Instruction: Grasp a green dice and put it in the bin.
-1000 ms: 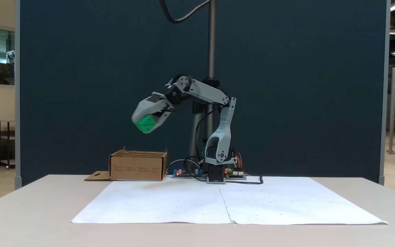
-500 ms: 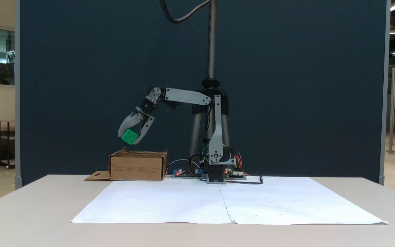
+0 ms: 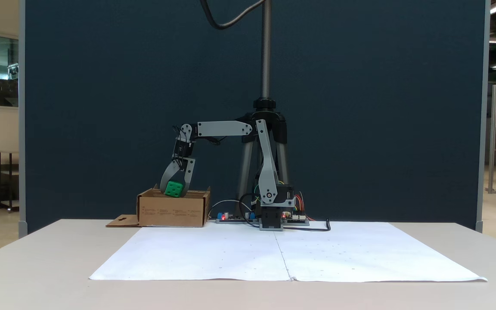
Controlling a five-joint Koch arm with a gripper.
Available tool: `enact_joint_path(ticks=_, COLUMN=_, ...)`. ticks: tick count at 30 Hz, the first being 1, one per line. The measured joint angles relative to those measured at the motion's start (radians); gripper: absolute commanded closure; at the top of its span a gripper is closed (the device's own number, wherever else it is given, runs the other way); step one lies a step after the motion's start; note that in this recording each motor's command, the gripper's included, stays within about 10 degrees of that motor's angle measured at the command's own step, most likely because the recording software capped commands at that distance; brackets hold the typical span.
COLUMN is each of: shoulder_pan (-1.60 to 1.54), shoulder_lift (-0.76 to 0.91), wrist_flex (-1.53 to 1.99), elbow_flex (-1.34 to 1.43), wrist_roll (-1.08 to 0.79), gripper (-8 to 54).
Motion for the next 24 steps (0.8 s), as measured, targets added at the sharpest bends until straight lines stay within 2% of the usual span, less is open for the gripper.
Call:
enact_joint_path(ticks=1, shoulder_pan=-0.002, shoulder_lift=-0.012, wrist_flex=0.0, elbow_flex=0.0, wrist_roll=0.0, gripper=12.8)
enact_joint_path(ticks=5, shoulder_pan=-0.011, shoulder_lift=-0.051, wrist_flex=-0.002, elbow_flex=0.0, wrist_roll=0.0, gripper=-1.1)
enact_joint_path(ticks=12, shoulder_pan=-0.011, shoulder_lift=-0.063, wrist_flex=-0.051, elbow_flex=0.0, wrist_roll=0.011, gripper=2.5)
enact_joint_path(ticks=17, shoulder_pan=-0.017, shoulder_lift=-0.046, wrist_flex=-0.183, elbow_flex=-0.011, wrist_roll=0.179, gripper=4.0)
enact_joint_path(ticks=24, shoulder_pan=-0.141, shoulder_lift=0.164, wrist_flex=-0.195, elbow_flex=-0.054, wrist_roll=0.373, gripper=4.0)
